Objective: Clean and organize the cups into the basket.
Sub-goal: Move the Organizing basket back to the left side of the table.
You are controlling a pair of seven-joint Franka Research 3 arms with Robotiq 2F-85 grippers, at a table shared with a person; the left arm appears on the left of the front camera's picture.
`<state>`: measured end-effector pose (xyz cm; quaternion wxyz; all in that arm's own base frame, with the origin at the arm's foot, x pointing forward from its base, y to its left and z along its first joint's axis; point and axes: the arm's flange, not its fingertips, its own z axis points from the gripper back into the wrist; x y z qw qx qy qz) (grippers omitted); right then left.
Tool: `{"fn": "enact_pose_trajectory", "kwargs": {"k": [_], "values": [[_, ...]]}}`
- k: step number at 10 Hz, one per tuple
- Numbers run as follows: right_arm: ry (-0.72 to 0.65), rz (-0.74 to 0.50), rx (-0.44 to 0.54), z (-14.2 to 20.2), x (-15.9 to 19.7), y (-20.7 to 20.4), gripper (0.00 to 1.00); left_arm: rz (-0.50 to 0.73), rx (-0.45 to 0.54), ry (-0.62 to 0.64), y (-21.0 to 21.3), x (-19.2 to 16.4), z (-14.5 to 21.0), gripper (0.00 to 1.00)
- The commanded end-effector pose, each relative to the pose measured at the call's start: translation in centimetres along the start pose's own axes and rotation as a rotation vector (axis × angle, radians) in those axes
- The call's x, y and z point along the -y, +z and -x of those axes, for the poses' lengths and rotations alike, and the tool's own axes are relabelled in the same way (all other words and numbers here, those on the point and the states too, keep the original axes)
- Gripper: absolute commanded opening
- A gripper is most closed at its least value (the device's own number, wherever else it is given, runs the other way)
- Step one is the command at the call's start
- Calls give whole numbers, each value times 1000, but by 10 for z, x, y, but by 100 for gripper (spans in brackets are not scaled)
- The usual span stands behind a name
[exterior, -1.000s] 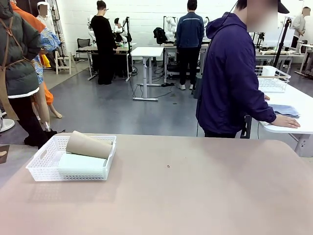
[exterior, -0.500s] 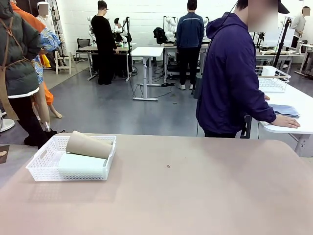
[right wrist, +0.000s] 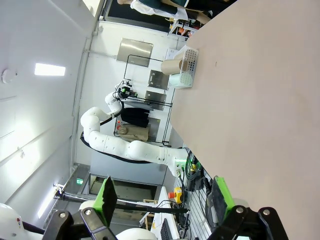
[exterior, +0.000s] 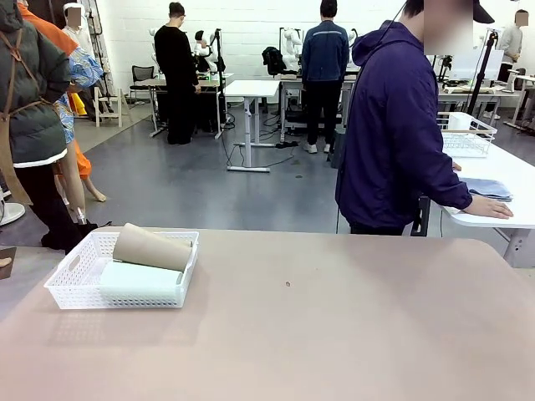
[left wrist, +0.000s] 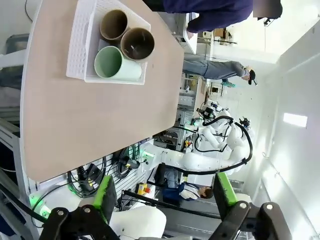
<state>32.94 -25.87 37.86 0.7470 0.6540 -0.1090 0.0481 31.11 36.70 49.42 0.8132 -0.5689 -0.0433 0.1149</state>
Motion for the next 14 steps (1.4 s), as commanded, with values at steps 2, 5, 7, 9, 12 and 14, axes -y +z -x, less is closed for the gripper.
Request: {"fn": "enact_pose_trajectory", "kwargs": {"k": [2,5,7,9,12,14], "values": [[5,4,-7,2,0,0,100,10,-7,1,3,0,3,100],[5,4,-7,2,0,0,100,10,-7,1,3,0,3,100],[5,4,-7,2,0,0,100,10,-7,1,3,0,3,100],[5,4,-7,2,0,0,100,10,-7,1,3,0,3,100],[5,4,-7,2,0,0,100,10,-7,1,3,0,3,100],[5,4,-7,2,0,0,100,10,-7,1,3,0,3,100]]}}
